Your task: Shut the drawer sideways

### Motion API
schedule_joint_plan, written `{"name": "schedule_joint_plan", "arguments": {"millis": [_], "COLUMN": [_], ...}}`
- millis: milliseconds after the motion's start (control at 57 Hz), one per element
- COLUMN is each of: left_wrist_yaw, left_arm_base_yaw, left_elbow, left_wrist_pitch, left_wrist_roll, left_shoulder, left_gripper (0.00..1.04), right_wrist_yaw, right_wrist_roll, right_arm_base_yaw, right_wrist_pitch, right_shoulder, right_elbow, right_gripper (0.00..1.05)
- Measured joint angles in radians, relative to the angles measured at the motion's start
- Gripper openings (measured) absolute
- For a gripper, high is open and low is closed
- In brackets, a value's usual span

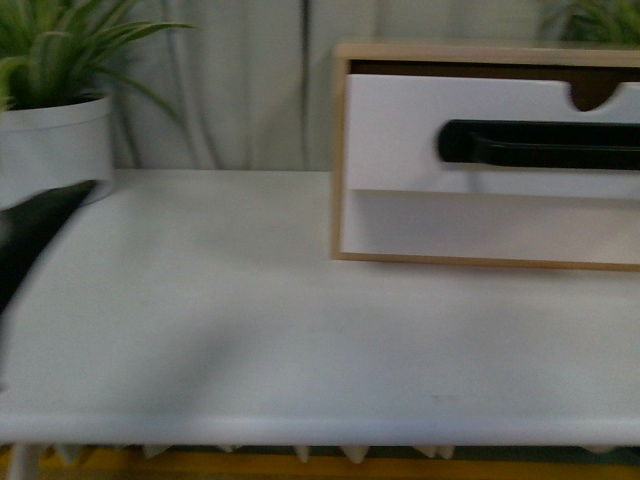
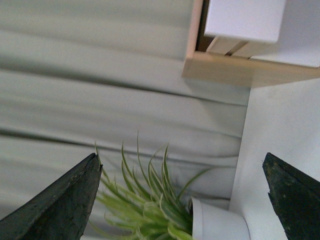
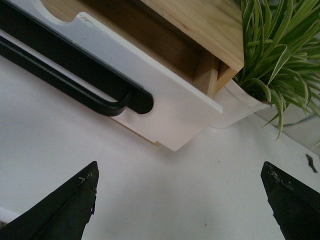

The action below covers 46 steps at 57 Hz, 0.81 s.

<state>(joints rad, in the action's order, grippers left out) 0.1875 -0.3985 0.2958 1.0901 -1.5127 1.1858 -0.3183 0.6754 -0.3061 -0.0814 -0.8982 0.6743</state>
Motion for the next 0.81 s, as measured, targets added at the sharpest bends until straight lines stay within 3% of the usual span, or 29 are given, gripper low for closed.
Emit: {"name": "schedule_joint_plan", "arguments": {"millis": [228,509,807], "left_wrist_yaw": [0.040,0.018,0.005], "left_arm_base_yaw": [-0.035,-0.037,-0.083], "left_elbow": [0.137,0.337,0.520], "left_wrist_pitch": [-0.014,-0.062,-0.225], "left_wrist_roll": [-0.094,-0.090,-0.053], "left_shoulder": [0.171,0.330,0.415], "left_gripper": [0.98,0.98,0.98], "right_wrist_yaw": [-0.001,0.008,0.037], "right_wrist_roll": [0.095,0.114,0.162], "right_arm_base_yaw": [-0.005,0.016,0.052], "right_wrist_pitch": [-0.002,-0.002,0.005], "right_shoulder": [-0.139,-0.256,-0.369], "right_elbow": [0.123,0.221,0.287], "right_gripper": [0.95,0.95,0.95]}}
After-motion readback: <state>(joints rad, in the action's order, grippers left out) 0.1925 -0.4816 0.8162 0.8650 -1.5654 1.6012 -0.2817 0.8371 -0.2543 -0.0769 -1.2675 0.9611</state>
